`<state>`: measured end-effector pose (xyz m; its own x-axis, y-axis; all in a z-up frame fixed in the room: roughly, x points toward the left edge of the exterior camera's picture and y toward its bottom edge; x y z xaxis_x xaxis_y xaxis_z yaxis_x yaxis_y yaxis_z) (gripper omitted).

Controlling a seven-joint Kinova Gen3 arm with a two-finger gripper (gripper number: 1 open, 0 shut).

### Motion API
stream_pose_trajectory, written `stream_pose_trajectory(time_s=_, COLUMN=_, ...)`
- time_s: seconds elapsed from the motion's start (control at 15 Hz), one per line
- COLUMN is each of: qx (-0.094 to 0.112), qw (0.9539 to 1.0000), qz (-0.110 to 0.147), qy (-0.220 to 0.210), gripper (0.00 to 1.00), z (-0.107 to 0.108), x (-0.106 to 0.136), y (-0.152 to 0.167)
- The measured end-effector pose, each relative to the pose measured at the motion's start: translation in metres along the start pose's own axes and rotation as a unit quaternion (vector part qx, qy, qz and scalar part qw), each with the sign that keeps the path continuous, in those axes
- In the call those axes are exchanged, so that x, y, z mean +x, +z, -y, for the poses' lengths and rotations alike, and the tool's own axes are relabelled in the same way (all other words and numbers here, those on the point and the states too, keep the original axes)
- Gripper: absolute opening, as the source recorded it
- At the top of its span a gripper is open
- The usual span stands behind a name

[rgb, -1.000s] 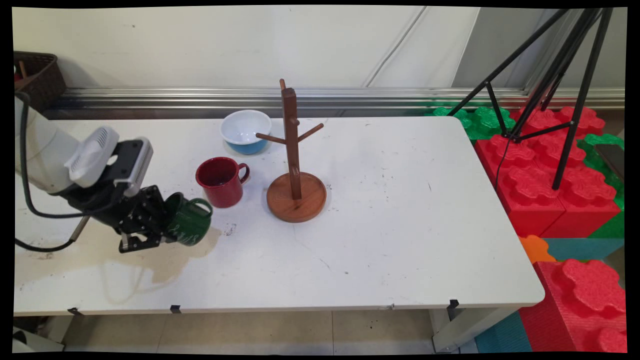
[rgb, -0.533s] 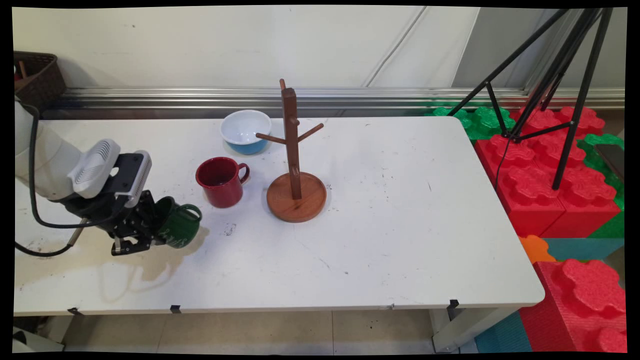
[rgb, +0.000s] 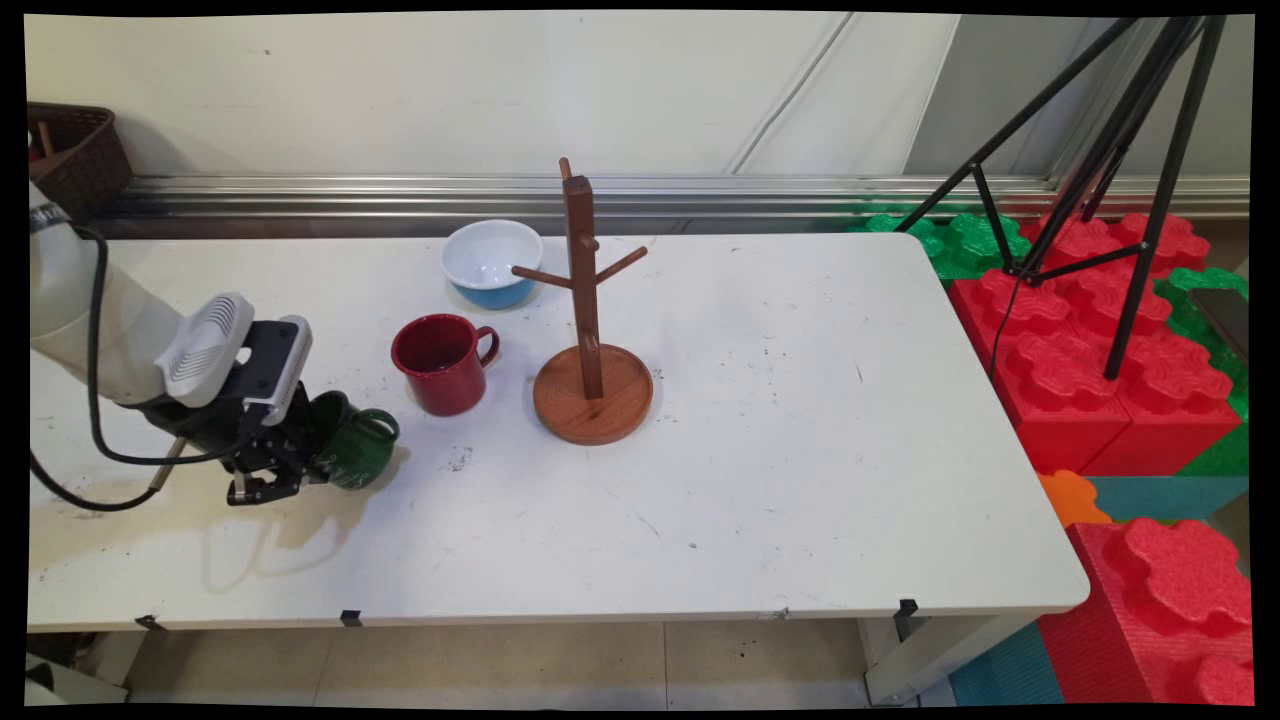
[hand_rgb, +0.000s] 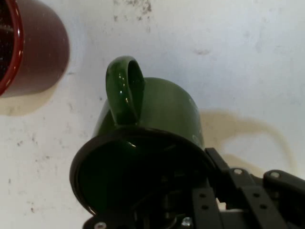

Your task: Place the picked object on the table

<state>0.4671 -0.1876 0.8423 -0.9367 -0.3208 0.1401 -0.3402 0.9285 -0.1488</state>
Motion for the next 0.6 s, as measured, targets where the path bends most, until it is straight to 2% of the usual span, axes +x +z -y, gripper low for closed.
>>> stream_pose_trajectory(time_s=0.33, qx=0.003, qw=0.9999, qz=0.007, qy=0.007, gripper=0.00, z=0.003, x=0.001, y=0.012)
stream_pose_trajectory(time_s=0.4, qx=0.003, qw=0.9999, qz=0.008, qy=0.007, gripper=1.00, z=0.004, x=0.001, y=0.014)
stream_pose_trajectory(time_s=0.6, qx=0.006, qw=0.9999, qz=0.008, qy=0.009, gripper=1.00, z=0.006, x=0.001, y=0.016)
